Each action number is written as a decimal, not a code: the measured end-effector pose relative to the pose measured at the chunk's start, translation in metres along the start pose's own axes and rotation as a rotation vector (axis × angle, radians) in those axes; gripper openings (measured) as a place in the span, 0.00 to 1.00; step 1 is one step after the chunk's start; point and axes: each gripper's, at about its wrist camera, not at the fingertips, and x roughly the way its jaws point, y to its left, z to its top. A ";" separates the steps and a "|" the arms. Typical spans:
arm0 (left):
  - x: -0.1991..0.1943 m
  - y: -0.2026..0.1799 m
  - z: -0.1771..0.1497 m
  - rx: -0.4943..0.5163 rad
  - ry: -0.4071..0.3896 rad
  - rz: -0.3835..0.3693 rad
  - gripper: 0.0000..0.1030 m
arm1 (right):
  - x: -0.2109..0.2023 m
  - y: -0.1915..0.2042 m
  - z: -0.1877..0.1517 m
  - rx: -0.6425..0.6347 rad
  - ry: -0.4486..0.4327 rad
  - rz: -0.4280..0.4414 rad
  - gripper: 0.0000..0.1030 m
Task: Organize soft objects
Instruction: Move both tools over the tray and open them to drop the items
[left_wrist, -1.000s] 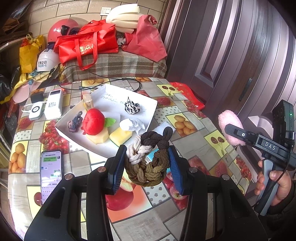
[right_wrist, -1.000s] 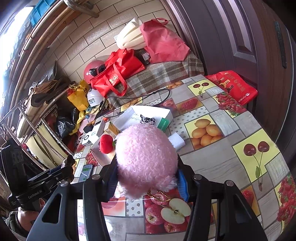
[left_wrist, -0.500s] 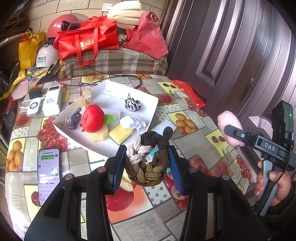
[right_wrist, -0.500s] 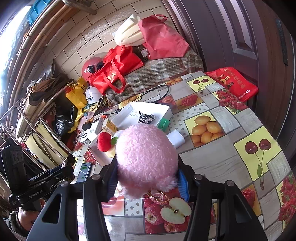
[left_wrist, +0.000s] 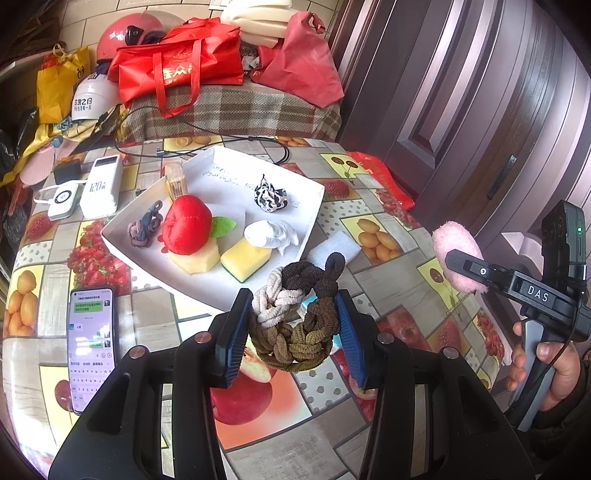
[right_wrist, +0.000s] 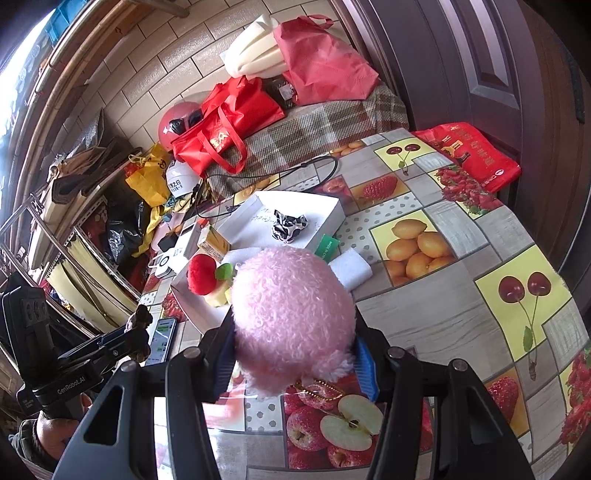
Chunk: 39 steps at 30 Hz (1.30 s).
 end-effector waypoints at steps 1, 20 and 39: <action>0.002 0.001 0.000 -0.003 0.003 0.000 0.43 | 0.002 0.000 0.001 0.000 0.004 0.000 0.53; 0.061 0.045 0.078 -0.036 -0.039 0.003 0.43 | 0.074 0.015 0.049 -0.044 0.088 0.049 0.53; 0.149 0.103 0.121 -0.136 -0.007 0.146 0.81 | 0.219 0.038 0.070 -0.060 0.191 0.031 0.60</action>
